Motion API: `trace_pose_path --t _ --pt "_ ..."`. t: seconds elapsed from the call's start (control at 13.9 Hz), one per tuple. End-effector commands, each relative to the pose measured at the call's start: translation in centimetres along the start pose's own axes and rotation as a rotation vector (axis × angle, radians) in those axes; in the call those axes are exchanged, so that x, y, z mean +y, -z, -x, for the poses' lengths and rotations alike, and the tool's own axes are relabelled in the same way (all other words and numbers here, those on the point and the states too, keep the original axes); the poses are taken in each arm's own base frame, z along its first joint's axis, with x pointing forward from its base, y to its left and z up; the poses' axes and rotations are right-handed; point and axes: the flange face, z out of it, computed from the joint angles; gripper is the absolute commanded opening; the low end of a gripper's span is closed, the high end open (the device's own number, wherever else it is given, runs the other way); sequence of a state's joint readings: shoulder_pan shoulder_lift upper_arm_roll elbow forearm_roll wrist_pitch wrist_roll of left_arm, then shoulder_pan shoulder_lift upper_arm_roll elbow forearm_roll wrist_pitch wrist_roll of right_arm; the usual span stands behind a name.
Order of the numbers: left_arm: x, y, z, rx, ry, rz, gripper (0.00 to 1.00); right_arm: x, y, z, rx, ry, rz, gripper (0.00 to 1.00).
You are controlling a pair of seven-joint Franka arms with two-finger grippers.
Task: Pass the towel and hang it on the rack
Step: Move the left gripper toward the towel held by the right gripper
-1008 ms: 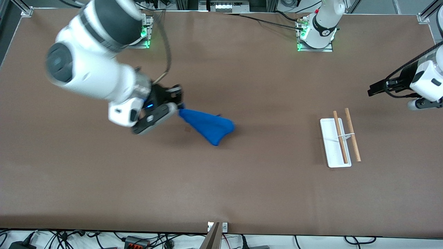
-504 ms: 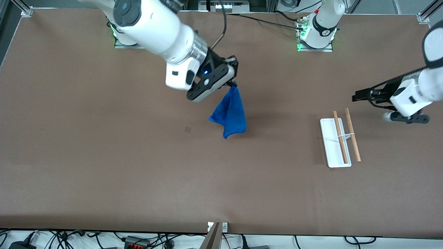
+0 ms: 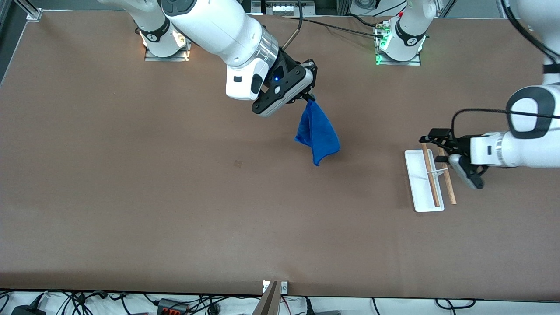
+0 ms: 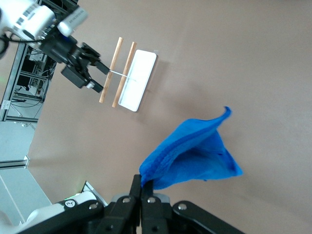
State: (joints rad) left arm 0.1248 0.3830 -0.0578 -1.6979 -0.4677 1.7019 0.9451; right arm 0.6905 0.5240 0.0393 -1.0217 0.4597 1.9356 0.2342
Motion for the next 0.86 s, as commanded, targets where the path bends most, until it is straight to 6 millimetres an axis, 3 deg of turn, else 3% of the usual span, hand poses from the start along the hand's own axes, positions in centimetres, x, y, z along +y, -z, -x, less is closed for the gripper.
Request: trace_pose_path --t 0.0,0.36,0.65,0.79 --pt "0.0 -2.8 -1.8 0.061 -0.221 0.082 1.0 -0.9 0.4 0.3 0.015 0.001 0.002 0.0" --pt "2.9 -9.4 -5.7 0.181 -0.495 0.157 1.0 -1.2 0.2 0.4 0.014 0.007 0.008 0.0" --pt "4.3 -13.1 -8.3 0.216 -0.565 0.124 1.0 -1.2 0.0 0.5 0.008 0.002 0.005 0.0" --pt "5.5 -13.9 -9.4 0.229 -0.599 0.108 1.0 -1.1 -0.1 0.5 0.007 0.002 0.005 0.0"
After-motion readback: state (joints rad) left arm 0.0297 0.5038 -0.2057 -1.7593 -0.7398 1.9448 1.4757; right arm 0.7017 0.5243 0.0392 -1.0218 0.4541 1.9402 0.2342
